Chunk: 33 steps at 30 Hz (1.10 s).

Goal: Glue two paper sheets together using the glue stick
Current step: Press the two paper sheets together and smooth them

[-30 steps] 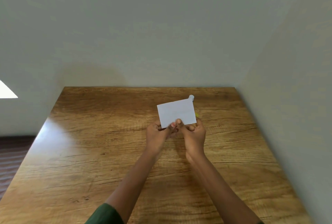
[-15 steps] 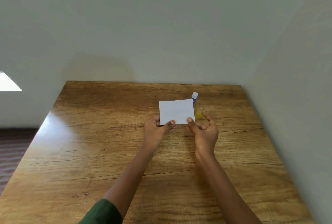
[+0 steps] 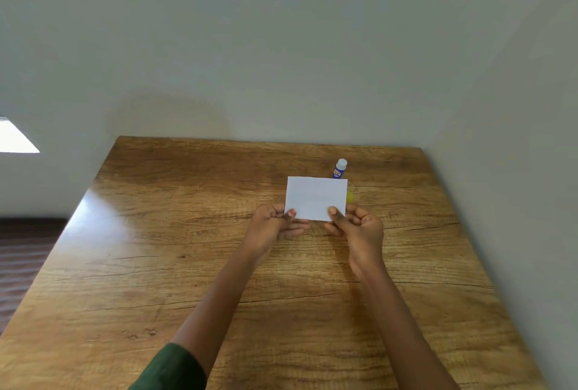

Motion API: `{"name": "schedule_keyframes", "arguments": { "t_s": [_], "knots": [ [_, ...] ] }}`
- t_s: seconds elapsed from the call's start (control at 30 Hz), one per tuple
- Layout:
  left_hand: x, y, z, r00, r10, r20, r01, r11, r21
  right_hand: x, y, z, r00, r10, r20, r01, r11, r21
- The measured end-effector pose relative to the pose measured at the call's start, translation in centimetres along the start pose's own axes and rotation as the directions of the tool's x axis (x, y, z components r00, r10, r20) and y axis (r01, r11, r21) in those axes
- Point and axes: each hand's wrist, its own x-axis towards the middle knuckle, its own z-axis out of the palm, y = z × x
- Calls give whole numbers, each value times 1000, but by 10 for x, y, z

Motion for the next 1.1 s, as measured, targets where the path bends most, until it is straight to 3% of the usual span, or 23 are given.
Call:
{"name": "schedule_keyframes", "arguments": {
  "t_s": [0.17,0.3,0.47,0.6,0.67,0.73,0.83,0.93,1.0,1.1],
  "knots": [
    [-5,7,-5,999,-15,47,17,999,-48,0,-2,-1,999,43,10,-43,999,0],
    [-5,12,-12,998,42,-36,-37,990,133,1,-10,-7,1000,17,19,-15,995,-94],
    [-7,16,-14,993,100,-59,-97,994,50,-1,-21,-2,999,-32,-16,31,996,-82],
    [-5,16,-14,972,188,-144,-163,973,165,-5,-21,2,1000,-10,6,10,987,-161],
    [-6,17,-18,970,188,-156,-153,966,209,-4,-27,0,975,-201,-95,147,905,-400],
    [-7,18,-22,973,183,-141,-140,953,270,-4,-38,0,865,-492,-96,369,755,-542],
    [-7,19,-22,978,184,-101,-138,925,355,-1,-55,11,738,-657,153,592,521,-615],
    [-7,22,-17,981,185,-66,-143,904,403,10,-60,31,755,-443,484,626,266,-733],
    [-8,24,-13,979,194,-62,-149,891,429,18,-55,42,775,-264,574,620,137,-773],
    [-10,27,-12,976,210,-65,-158,874,459,24,-47,52,796,-164,582,605,220,-765]
  ]
}}
